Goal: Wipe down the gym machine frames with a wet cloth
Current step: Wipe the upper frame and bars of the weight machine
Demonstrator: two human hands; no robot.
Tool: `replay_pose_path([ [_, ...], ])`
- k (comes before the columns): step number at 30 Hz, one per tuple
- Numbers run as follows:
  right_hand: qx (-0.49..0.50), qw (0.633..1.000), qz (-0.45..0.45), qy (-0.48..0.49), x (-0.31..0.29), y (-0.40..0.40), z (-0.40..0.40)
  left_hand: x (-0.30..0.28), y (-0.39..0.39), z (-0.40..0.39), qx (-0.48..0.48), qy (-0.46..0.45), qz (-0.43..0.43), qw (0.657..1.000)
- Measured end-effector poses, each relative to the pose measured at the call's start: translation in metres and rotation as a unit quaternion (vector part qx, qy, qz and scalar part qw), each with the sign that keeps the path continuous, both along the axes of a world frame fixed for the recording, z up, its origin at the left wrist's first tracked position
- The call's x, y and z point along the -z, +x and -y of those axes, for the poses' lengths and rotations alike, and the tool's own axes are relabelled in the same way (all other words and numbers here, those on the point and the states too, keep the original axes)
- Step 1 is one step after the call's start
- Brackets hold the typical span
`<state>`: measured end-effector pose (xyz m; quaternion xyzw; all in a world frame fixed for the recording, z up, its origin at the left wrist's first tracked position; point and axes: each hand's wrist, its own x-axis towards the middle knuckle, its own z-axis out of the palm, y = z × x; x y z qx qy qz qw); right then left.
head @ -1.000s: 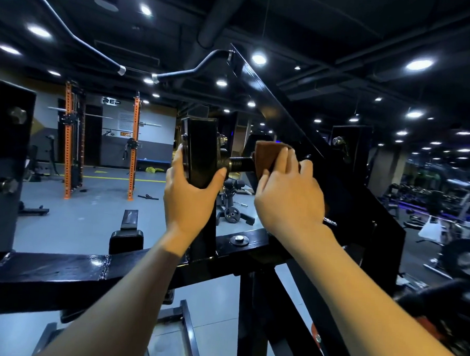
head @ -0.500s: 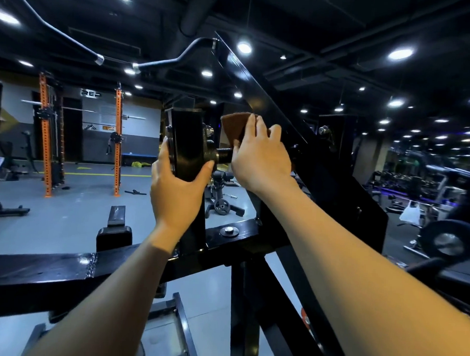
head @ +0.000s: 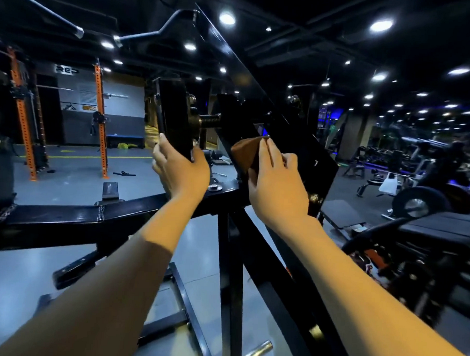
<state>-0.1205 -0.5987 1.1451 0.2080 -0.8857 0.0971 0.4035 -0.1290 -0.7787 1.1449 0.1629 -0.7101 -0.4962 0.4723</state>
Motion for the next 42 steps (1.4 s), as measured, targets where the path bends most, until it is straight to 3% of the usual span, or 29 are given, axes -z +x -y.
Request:
replay_pose_path([
  [5, -0.009, 1.000, 0.004, 0.006, 0.020, 0.014, -0.018, 0.045, 0.028, -0.026, 0.057, -0.037, 0.025, 0.997],
  [9, -0.002, 1.000, -0.022, -0.005, 0.046, 0.043, -0.045, 0.066, 0.064, -0.074, 0.217, -0.019, 0.090, 0.972],
  [12, -0.006, 0.999, -0.035, -0.019, 0.069, 0.061, -0.065, 0.075, 0.087, -0.119, 0.269, 0.007, 0.082, 0.960],
  [17, -0.026, 0.999, -0.026, -0.032, 0.100, 0.088, -0.097, 0.106, 0.108, -0.161, 0.275, 0.117, 0.024, 0.954],
  [26, -0.047, 0.996, 0.020, -0.072, 0.123, 0.118, -0.128, 0.144, 0.145, -0.212, 0.310, 0.172, 0.014, 0.935],
  [33, -0.044, 0.996, 0.004, -0.079, 0.153, 0.151, -0.157, 0.159, 0.149, -0.215, 0.318, 0.177, 0.007, 0.931],
  [42, 0.004, 0.996, 0.017, -0.093, 0.199, 0.207, -0.195, 0.181, 0.159, -0.221, 0.372, 0.101, 0.022, 0.922],
])
